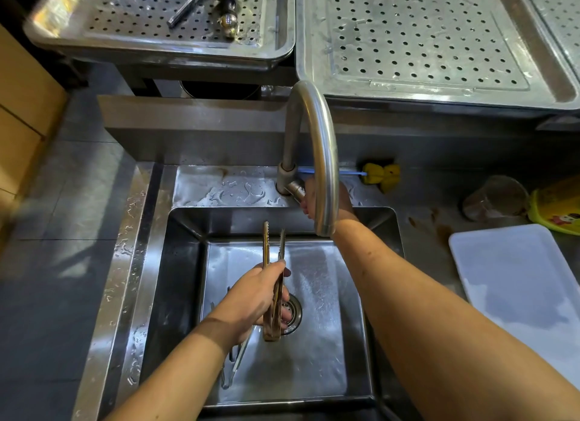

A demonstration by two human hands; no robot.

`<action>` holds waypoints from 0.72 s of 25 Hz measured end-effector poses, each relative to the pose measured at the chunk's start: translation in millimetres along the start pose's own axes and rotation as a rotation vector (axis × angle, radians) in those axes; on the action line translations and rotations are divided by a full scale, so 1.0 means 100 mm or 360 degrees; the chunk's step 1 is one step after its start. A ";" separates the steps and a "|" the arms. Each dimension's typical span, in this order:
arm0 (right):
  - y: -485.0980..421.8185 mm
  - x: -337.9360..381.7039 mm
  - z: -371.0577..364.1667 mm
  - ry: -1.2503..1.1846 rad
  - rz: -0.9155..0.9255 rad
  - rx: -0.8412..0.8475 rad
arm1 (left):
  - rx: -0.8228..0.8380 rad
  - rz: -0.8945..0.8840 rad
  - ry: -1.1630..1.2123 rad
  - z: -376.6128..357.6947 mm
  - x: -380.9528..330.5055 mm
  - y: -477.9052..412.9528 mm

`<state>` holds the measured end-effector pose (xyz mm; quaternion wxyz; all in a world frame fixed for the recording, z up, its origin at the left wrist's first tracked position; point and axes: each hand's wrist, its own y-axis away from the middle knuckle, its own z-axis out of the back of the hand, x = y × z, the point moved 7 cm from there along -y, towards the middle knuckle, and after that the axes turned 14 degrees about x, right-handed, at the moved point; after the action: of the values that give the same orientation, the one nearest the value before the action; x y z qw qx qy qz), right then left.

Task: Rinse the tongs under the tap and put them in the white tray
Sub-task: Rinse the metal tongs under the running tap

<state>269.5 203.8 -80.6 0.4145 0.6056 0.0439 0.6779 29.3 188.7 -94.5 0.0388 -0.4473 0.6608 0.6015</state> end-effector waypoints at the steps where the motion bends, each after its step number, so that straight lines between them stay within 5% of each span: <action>1: -0.02 -0.01 0.01 0.0007 0.0027 -0.0024 | 0.0014 -0.0003 0.0003 -0.01 0.00 0.00; 11: 0.64 -0.18 -0.10 0.0012 0.0048 -0.0209 | 0.0003 0.0011 -0.0006 -0.04 0.01 -0.03; 15: 1.11 -0.75 -0.74 -0.0246 -0.0312 0.0226 | -0.0104 0.0070 -0.0081 -0.09 0.09 -0.06; 18: 1.17 -0.83 -0.86 -0.0388 -0.0375 0.0200 | -0.0162 0.0105 -0.0139 -0.08 0.15 -0.06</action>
<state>130.1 114.3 -103.2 0.4547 0.6987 0.1064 0.5420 27.9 174.6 -105.3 0.0250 -0.3999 0.6415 0.6541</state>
